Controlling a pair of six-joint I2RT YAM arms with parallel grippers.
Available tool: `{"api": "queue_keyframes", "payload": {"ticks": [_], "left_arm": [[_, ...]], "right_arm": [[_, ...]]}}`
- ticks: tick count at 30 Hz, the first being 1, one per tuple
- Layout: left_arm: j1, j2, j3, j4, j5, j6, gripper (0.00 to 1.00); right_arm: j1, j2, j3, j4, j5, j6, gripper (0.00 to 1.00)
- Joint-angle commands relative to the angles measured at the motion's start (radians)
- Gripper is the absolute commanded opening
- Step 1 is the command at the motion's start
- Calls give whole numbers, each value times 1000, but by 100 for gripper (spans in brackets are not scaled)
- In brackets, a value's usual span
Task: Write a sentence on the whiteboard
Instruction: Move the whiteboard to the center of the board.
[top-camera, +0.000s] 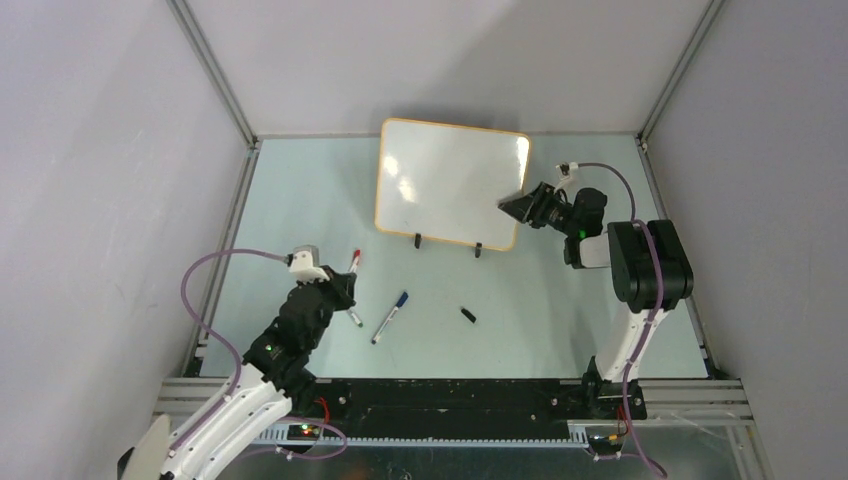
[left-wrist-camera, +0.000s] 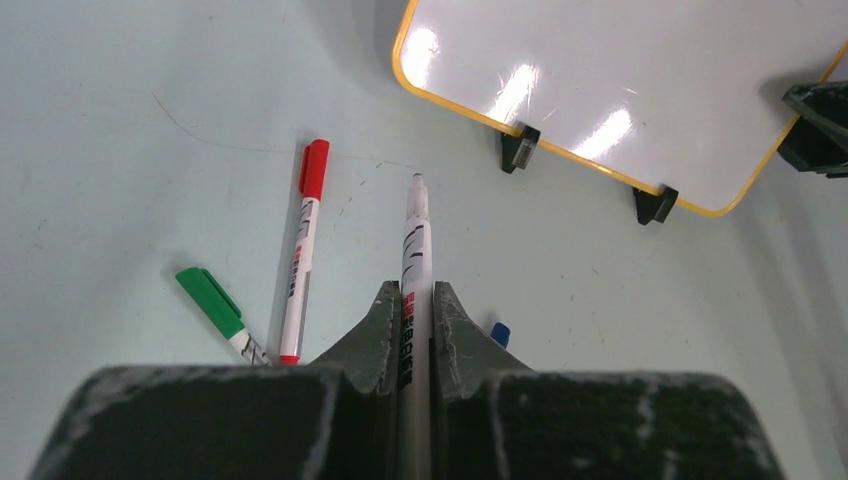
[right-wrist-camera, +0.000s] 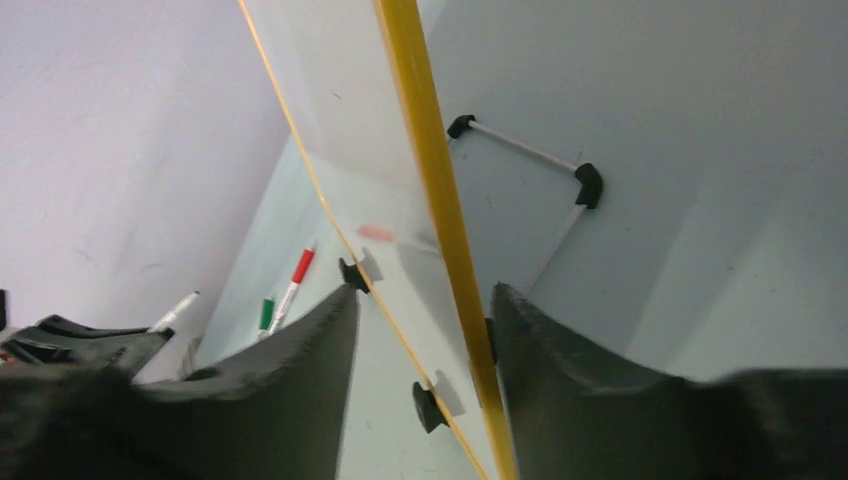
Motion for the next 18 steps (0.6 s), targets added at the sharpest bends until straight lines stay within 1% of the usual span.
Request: {"api": "queue_keyframes", "payload": {"ticks": [1, 2, 3, 4, 7, 8, 10, 11, 12, 13, 18], "left_arm": [[6, 22, 18, 57, 26, 28, 0], [6, 26, 18, 64, 31, 32, 0], [6, 28, 18, 68, 52, 42, 0], [6, 30, 17, 77, 64, 47, 0], [6, 30, 17, 84, 99, 54, 0], [5, 28, 17, 83, 103, 56, 0], [6, 22, 16, 82, 109, 57, 0], [5, 18, 16, 82, 110, 58, 0], [5, 16, 16, 81, 112, 58, 0], [5, 13, 14, 80, 114, 58, 0], [5, 4, 12, 71, 127, 55, 0]], "right_arm": [[-4, -7, -17, 98, -51, 39, 48], [-6, -12, -29, 103, -50, 41, 40], [-8, -22, -51, 117, -53, 47, 36], [-8, -28, -64, 126, -53, 50, 29], [-12, -57, -131, 183, -64, 70, 18], [-12, -66, -152, 190, -72, 74, 16], [-10, -81, -177, 192, -83, 68, 11], [-10, -86, -186, 182, -82, 63, 6], [-10, -96, -205, 179, -84, 54, 3], [-10, -100, -214, 174, -85, 51, 0], [-13, -173, -310, 177, -104, 48, 0]]}}
